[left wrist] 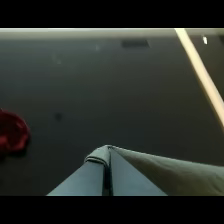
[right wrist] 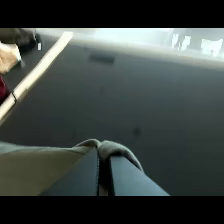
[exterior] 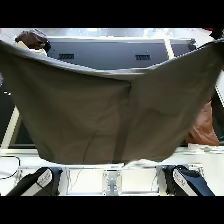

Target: Fold the shirts.

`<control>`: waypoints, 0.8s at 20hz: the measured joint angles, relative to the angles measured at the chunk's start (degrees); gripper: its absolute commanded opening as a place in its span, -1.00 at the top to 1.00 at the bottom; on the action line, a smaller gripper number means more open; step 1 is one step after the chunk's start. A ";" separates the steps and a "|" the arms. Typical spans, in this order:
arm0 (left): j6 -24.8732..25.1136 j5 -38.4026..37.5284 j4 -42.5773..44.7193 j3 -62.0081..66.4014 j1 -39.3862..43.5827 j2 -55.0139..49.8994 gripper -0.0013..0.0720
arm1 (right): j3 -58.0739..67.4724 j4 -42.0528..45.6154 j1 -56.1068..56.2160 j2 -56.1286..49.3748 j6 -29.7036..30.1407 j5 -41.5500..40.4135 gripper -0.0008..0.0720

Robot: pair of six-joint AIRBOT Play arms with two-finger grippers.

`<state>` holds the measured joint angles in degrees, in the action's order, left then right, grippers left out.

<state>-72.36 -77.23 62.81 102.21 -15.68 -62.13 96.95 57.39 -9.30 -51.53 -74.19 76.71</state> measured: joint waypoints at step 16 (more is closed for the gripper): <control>-9.14 8.90 14.56 0.28 8.96 -40.74 0.95 | -5.46 -1.03 7.87 -46.21 1.25 -22.45 0.94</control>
<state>-81.49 -68.34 77.36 102.50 -6.72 -102.87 91.48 56.36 -1.43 -97.73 -72.95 54.26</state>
